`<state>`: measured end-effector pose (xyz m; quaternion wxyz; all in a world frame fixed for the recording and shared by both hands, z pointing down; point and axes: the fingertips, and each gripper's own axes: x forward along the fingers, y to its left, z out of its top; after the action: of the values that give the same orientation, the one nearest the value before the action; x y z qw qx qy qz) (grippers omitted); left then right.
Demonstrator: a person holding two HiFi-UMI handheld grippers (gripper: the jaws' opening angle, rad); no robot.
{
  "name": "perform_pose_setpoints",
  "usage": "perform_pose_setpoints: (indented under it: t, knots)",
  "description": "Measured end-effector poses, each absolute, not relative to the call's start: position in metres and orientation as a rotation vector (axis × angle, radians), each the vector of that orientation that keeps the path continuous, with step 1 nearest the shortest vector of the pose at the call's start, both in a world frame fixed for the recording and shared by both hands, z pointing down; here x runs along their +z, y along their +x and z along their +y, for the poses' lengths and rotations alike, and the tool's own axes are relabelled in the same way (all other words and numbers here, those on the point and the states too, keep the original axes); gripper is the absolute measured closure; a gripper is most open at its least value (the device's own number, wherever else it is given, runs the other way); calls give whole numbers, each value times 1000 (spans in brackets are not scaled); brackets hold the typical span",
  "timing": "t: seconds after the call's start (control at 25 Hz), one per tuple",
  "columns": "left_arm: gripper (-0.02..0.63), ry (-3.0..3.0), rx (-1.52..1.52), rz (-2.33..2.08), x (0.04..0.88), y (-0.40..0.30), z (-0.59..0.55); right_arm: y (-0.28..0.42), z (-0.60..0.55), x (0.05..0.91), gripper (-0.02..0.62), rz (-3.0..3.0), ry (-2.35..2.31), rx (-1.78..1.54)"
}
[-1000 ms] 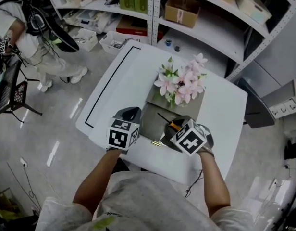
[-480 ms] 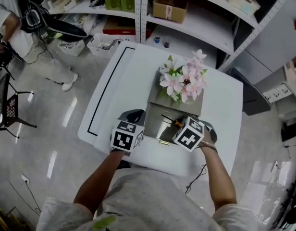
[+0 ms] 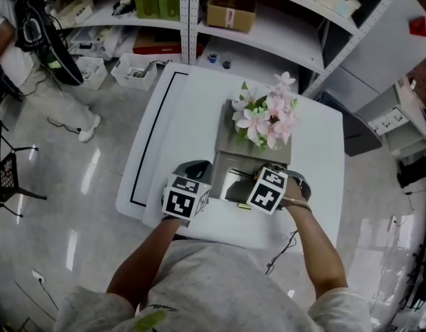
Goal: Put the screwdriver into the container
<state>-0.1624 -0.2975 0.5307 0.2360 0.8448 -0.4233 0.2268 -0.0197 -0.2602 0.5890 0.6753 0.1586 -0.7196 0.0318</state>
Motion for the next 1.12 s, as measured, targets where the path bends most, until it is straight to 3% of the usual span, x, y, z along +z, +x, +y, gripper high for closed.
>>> perform_pose_setpoints:
  t: [1.12]
  knots:
    - [603, 2381, 623, -1050, 525, -172, -288, -14, -262, 592, 502, -1571, 450, 33]
